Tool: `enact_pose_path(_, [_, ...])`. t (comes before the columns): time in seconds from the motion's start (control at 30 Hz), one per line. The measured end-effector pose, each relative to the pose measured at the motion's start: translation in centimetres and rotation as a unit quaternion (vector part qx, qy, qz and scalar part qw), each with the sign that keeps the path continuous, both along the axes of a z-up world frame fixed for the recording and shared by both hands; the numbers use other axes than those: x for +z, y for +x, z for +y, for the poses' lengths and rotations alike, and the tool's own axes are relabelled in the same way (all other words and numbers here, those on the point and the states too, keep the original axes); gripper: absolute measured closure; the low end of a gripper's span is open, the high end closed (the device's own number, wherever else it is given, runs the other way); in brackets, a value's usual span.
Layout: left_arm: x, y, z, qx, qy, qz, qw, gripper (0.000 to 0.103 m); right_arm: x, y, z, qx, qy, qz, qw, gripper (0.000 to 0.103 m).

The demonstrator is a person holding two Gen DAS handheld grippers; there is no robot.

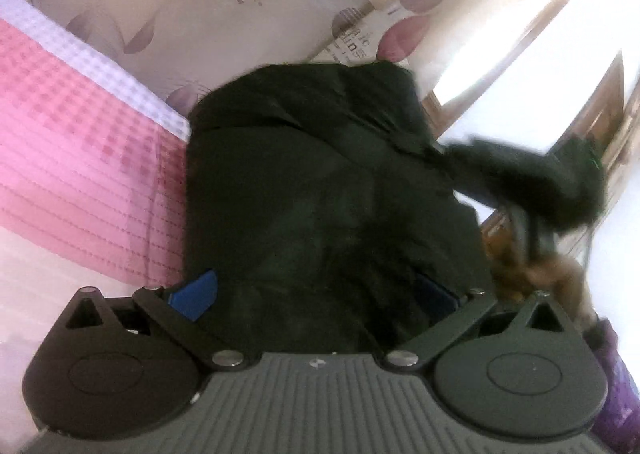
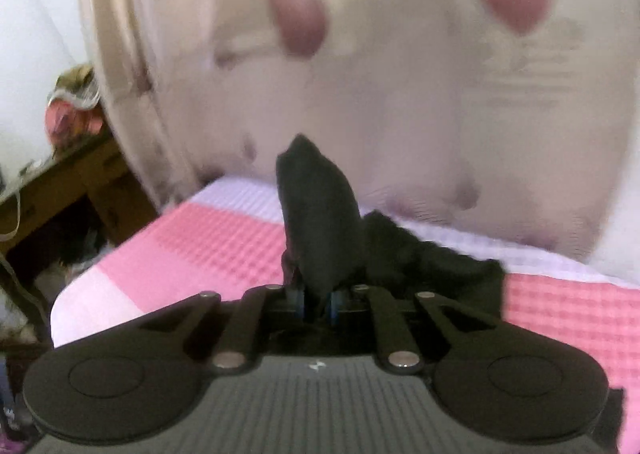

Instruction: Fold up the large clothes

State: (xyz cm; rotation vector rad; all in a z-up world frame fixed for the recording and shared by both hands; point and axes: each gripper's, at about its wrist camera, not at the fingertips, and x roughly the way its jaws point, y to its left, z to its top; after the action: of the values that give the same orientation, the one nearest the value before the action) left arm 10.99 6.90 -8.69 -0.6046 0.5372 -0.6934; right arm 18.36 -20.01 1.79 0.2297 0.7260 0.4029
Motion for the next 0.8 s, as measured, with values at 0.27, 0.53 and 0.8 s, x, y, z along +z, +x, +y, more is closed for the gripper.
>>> enact_pose_path(0.27, [-1.0,1.3,-3.0,-0.007,0.042,-0.009,0.999,0.0,-2.4,-9.9,-8.8,-0.105,0.043,-0.005,0.994,0.101])
enact_pose_path(0.53, [-1.8,1.8,-2.9,-0.018,0.035,0.001,0.9992,0.0,-3.0,-11.3,-11.8,-0.111,0.132,0.024,0.985,0.0])
enact_pose_path(0.8, [-1.1,1.5,-3.7,-0.009,0.06,-0.009,0.9981,0.0,-6.1,1.9,-1.1,-0.006,0.077,0.111,0.991,0.008])
